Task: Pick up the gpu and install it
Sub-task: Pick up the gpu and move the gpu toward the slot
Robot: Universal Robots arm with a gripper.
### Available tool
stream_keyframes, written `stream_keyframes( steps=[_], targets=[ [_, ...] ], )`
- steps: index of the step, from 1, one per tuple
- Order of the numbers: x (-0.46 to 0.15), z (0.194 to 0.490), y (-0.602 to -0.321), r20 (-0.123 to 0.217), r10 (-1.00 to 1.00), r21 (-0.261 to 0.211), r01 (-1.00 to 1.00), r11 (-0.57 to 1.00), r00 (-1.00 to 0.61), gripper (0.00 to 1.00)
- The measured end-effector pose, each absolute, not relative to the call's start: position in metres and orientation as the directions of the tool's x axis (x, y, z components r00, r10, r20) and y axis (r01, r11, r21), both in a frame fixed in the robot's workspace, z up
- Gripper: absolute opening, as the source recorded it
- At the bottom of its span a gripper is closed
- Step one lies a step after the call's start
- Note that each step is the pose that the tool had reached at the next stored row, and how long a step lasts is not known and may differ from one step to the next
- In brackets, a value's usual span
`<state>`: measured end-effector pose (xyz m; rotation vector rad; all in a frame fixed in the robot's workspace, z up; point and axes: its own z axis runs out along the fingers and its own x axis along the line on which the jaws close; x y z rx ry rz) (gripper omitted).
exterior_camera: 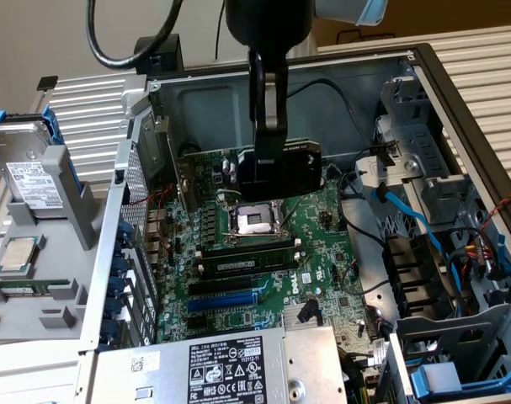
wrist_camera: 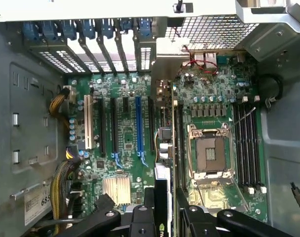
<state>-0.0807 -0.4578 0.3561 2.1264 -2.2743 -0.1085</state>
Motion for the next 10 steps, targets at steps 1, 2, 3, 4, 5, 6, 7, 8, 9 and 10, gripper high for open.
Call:
stream_keyframes(
  steps=[1, 2, 3, 4, 5, 6, 7, 8, 9, 10],
  targets=[
    [-0.0812, 0.3548, -0.4585, -0.028, -0.997, 0.071, -0.995, 0.066, -0.068, 0.27],
    [-0.0818, 0.3539, -0.4590, -0.027, -0.997, 0.075, -0.995, 0.066, -0.068, 0.27],
    [-0.0821, 0.3531, -0.4595, -0.026, -0.997, 0.080, -0.995, 0.066, -0.068, 0.27],
    [-0.0821, 0.3529, -0.4595, -0.025, -0.997, 0.083, -0.994, 0.066, -0.068, 0.27],
    [-0.0821, 0.3529, -0.4595, -0.025, -0.997, 0.083, -0.994, 0.066, -0.068, 0.27],
    [-0.0822, 0.3529, -0.4595, -0.025, -0.997, 0.083, -0.994, 0.066, -0.068, 0.27],
    [-0.0822, 0.3529, -0.4595, -0.025, -0.997, 0.083, -0.994, 0.066, -0.068, 0.27],
    [-0.0822, 0.3529, -0.4595, -0.025, -0.997, 0.083, -0.994, 0.066, -0.068, 0.27],
    [-0.0831, 0.3526, -0.4595, -0.026, -0.997, 0.083, -0.994, 0.066, -0.069, 0.27],
    [-0.0842, 0.3522, -0.4595, -0.026, -0.997, 0.083, -0.994, 0.066, -0.069, 0.27]
  ],
)
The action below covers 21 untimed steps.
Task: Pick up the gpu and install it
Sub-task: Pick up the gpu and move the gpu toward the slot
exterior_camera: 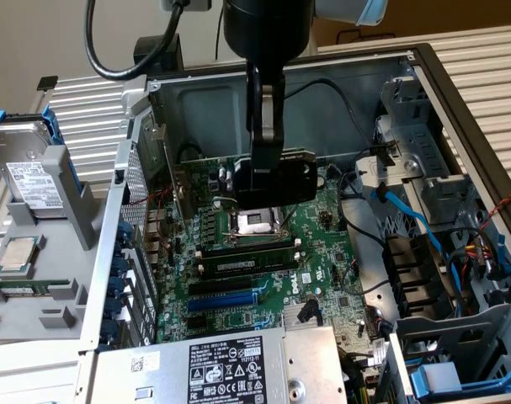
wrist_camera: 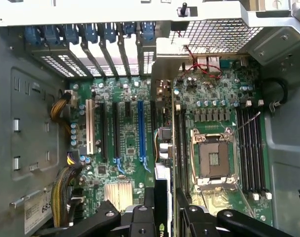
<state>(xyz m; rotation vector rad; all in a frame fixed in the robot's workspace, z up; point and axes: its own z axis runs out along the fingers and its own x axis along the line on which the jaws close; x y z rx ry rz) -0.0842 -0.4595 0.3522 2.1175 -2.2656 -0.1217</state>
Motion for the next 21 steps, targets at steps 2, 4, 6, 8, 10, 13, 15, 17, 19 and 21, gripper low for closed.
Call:
stream_keyframes(
  steps=[2, 4, 6, 8, 10, 13, 15, 17, 19, 21],
  targets=[
    [-0.086, 0.351, -0.460, -0.026, -0.997, 0.084, -0.994, 0.066, -0.068, 0.27],
    [-0.087, 0.348, -0.460, -0.025, -0.997, 0.088, -0.994, 0.066, -0.068, 0.27],
    [-0.087, 0.346, -0.461, -0.024, -0.997, 0.100, -0.993, 0.066, -0.069, 0.27],
    [-0.088, 0.344, -0.461, -0.023, -0.997, 0.112, -0.992, 0.066, -0.069, 0.27],
    [-0.088, 0.340, -0.464, -0.023, -0.997, 0.115, -0.991, 0.066, -0.069, 0.27],
    [-0.088, 0.335, -0.467, -0.023, -0.997, 0.117, -0.991, 0.066, -0.069, 0.27],
    [-0.089, 0.331, -0.470, -0.023, -0.997, 0.118, -0.991, 0.066, -0.069, 0.27],
    [-0.089, 0.328, -0.473, -0.023, -0.997, 0.121, -0.990, 0.066, -0.069, 0.27],
    [-0.089, 0.327, -0.473, -0.022, -0.997, 0.124, -0.990, 0.066, -0.069, 0.27],
    [-0.089, 0.327, -0.473, -0.022, -0.997, 0.124, -0.990, 0.066, -0.069, 0.27]
  ],
)
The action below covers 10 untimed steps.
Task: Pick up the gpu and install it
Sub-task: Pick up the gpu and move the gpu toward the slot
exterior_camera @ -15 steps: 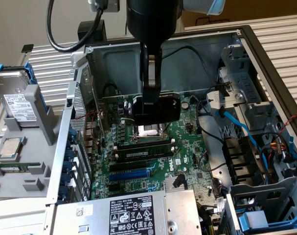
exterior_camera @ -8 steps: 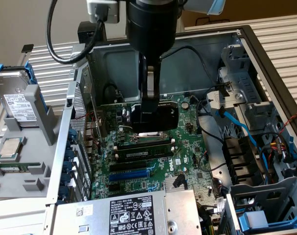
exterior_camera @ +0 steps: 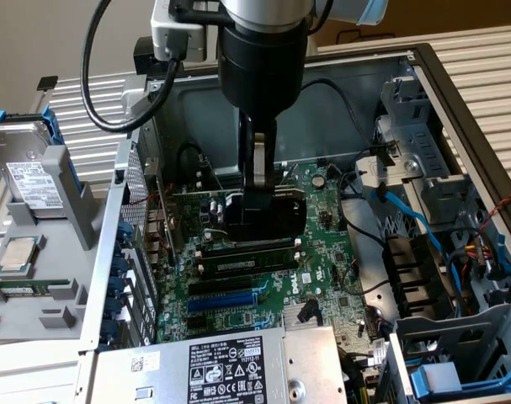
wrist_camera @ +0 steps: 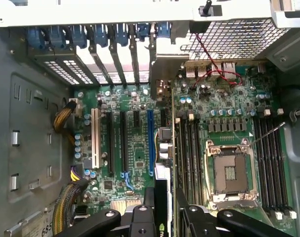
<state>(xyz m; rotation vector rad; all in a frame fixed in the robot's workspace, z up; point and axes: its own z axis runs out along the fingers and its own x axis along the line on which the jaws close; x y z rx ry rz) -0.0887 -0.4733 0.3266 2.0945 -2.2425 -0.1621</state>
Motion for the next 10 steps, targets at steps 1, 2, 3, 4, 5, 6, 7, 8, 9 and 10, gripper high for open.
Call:
stream_keyframes(
  steps=[1, 2, 3, 4, 5, 6, 7, 8, 9, 10],
  targets=[
    [-0.089, 0.327, -0.473, -0.022, -0.997, 0.124, -0.990, 0.066, -0.069, 0.27],
    [-0.089, 0.326, -0.473, -0.022, -0.997, 0.124, -0.990, 0.066, -0.069, 0.27],
    [-0.090, 0.326, -0.474, -0.022, -0.997, 0.124, -0.990, 0.066, -0.069, 0.27],
    [-0.091, 0.325, -0.474, -0.022, -0.997, 0.124, -0.990, 0.066, -0.069, 0.27],
    [-0.092, 0.324, -0.475, -0.022, -0.997, 0.124, -0.990, 0.066, -0.069, 0.27],
    [-0.093, 0.323, -0.475, -0.022, -0.997, 0.124, -0.990, 0.066, -0.069, 0.27],
    [-0.095, 0.321, -0.476, -0.022, -0.997, 0.124, -0.990, 0.066, -0.069, 0.27],
    [-0.097, 0.319, -0.477, -0.022, -0.997, 0.124, -0.990, 0.066, -0.069, 0.27],
    [-0.098, 0.317, -0.479, -0.022, -0.997, 0.124, -0.990, 0.066, -0.069, 0.27],
    [-0.098, 0.315, -0.480, -0.022, -0.997, 0.124, -0.990, 0.066, -0.069, 0.27]
  ],
)
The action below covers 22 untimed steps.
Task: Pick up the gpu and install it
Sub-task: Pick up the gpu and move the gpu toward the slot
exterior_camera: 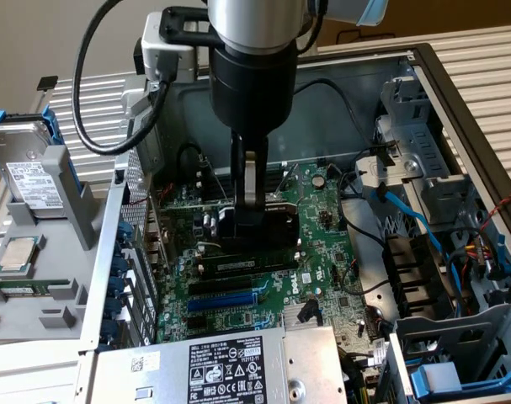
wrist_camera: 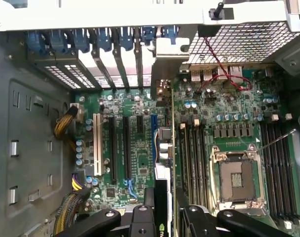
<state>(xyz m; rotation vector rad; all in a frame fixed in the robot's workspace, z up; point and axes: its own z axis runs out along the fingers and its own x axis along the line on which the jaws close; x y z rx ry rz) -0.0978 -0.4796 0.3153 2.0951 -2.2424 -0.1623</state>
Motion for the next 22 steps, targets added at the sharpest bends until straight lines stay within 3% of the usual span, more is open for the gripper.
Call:
stream_keyframes(
  steps=[22],
  targets=[
    [-0.114, 0.287, -0.485, -0.055, -0.996, 0.103, -0.993, 0.063, -0.068, 0.27]
  ],
)
